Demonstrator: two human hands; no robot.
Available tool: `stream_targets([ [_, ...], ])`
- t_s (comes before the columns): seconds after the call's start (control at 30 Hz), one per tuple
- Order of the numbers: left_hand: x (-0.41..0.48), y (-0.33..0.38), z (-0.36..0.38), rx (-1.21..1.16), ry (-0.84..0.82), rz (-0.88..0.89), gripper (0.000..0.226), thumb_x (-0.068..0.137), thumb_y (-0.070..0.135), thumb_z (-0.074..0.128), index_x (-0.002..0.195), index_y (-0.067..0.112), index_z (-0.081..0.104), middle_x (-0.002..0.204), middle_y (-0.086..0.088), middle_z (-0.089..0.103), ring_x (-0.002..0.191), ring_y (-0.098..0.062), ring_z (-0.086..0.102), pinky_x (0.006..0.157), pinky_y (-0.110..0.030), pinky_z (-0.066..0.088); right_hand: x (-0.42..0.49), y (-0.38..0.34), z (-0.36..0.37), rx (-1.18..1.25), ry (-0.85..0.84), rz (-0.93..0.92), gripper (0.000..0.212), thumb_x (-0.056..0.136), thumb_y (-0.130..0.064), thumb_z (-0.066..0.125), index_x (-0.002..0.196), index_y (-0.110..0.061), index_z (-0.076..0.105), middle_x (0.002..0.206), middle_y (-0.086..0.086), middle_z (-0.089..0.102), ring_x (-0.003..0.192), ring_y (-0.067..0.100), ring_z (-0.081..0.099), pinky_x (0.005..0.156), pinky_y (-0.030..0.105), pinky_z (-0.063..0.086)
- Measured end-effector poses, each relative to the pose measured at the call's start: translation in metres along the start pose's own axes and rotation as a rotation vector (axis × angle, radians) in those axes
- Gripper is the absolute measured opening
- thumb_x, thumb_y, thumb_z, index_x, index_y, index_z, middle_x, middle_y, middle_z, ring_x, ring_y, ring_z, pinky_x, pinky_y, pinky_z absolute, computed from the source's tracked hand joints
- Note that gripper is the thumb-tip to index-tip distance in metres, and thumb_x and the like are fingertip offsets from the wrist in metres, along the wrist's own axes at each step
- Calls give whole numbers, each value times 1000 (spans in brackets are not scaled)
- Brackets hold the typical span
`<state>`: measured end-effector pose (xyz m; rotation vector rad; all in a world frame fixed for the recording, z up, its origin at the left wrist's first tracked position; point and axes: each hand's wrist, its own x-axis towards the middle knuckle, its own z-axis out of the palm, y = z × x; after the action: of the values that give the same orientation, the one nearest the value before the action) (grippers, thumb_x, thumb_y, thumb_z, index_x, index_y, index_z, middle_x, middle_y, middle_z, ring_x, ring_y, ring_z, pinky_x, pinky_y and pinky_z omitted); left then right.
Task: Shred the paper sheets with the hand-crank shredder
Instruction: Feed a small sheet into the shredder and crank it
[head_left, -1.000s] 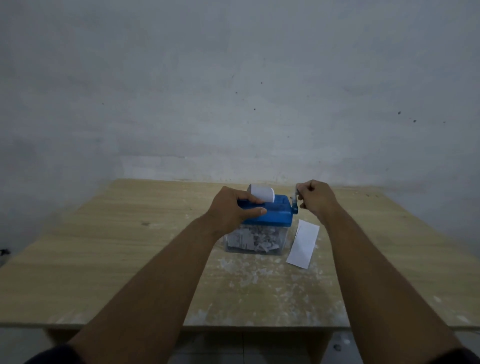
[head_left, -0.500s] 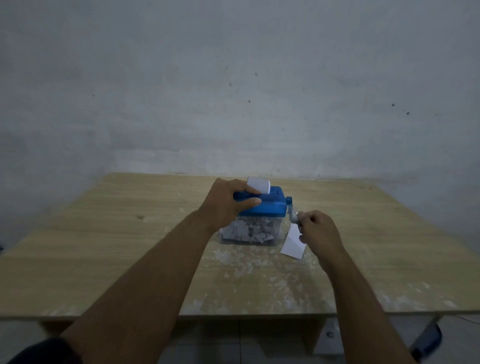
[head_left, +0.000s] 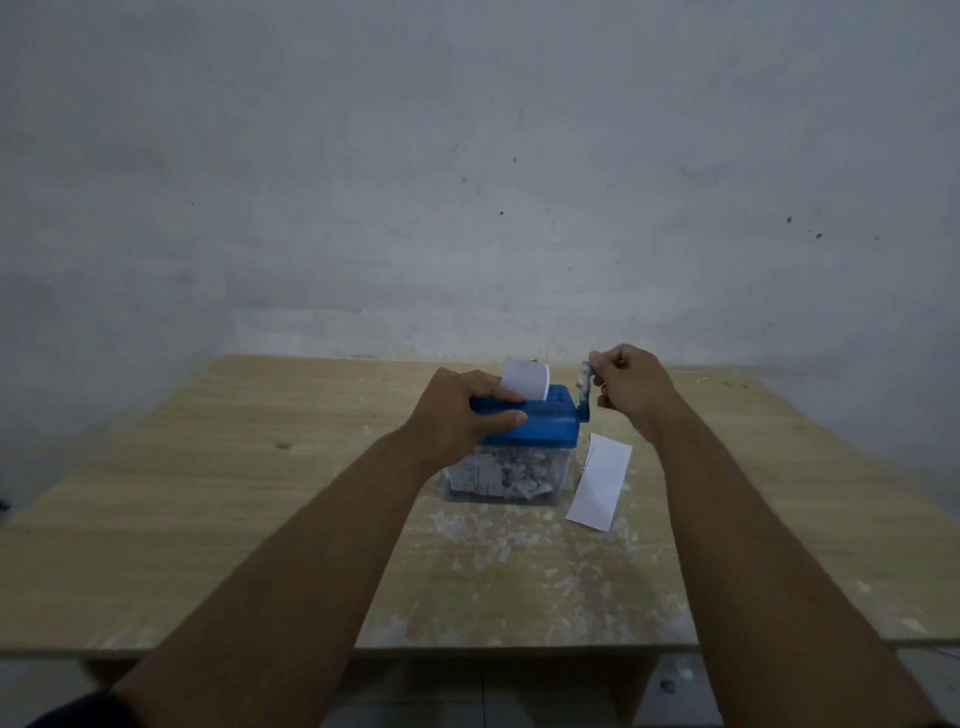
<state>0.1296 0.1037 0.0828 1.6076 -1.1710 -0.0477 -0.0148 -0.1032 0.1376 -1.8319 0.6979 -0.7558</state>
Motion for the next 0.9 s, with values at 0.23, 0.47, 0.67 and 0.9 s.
stream_targets([
  [0.23,-1,-2,3,-60,23,-19,27,83,18,91,108,12,84,109,3,78,95,-1,73,82,-17,60,-24,65,30,-35,-49,250,24,107,-6,48,83,-9,54,82,18,59,67,25,51,60,37,48],
  [0.47,-3,1,4,-71,17,-45,25,83,20,91,107,16,85,107,5,78,94,-4,73,82,-20,61,-98,62,17,38,138,149,29,107,-29,55,95,-6,67,84,13,66,71,23,59,67,40,54],
  [0.67,0,3,2,-19,-2,-46,25,82,20,91,106,16,85,106,9,76,92,8,69,75,-9,54,-107,30,-4,-4,59,91,21,106,-23,55,98,-11,70,87,10,68,73,21,61,67,36,55],
  [0.9,1,1,-2,2,-40,-36,26,84,24,90,110,19,85,110,9,78,93,6,70,79,-8,54,-50,-4,-11,65,32,8,34,107,-36,58,98,-7,73,75,5,63,64,16,55,64,33,51],
])
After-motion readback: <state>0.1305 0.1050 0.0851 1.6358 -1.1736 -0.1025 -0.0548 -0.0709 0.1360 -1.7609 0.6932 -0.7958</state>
